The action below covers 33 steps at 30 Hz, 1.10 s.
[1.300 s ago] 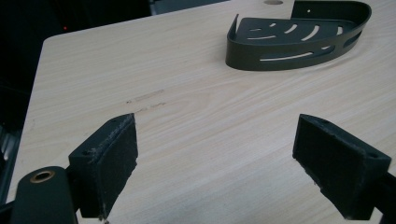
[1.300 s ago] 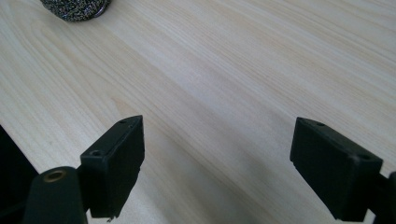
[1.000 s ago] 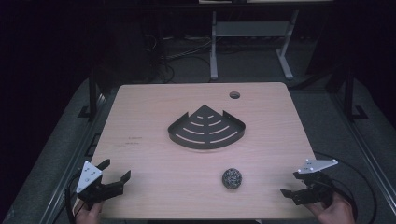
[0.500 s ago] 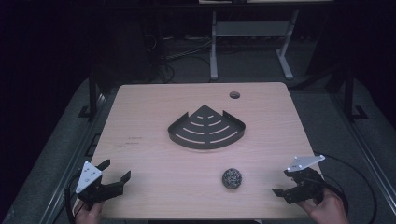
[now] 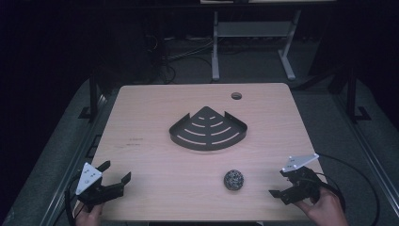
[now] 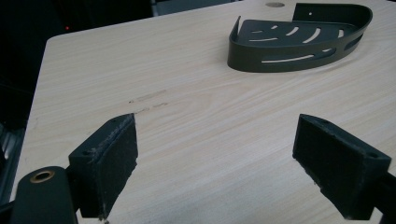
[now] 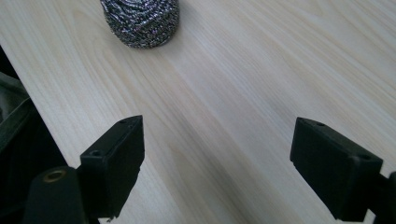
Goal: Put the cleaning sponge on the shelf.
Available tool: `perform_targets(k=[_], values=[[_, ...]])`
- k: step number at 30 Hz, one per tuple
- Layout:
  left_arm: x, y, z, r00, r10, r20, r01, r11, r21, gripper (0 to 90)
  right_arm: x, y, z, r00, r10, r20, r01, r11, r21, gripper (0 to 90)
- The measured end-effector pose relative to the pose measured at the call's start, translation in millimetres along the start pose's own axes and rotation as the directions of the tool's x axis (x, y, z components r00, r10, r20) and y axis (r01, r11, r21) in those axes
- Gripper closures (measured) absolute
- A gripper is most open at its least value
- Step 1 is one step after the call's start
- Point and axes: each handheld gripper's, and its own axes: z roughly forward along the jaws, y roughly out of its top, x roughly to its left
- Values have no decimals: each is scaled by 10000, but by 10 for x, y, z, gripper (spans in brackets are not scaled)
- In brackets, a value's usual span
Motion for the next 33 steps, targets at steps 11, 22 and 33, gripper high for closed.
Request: perform_targets(k=[11, 22, 33], values=[[-3, 9, 8, 10000, 35, 12, -35, 10000, 16, 132, 77, 187, 76, 9984, -537, -189, 541, 9983, 202, 173], [3, 11, 3, 10000, -15, -2, 15, 10000, -40, 133, 122, 333, 124, 9947, -956, -378, 967, 9949, 283, 173], [10, 10, 0, 10000, -2, -32, 2, 10000, -40, 133, 171, 455, 202, 9903, -1238, -628, 1265, 9911, 405, 171]])
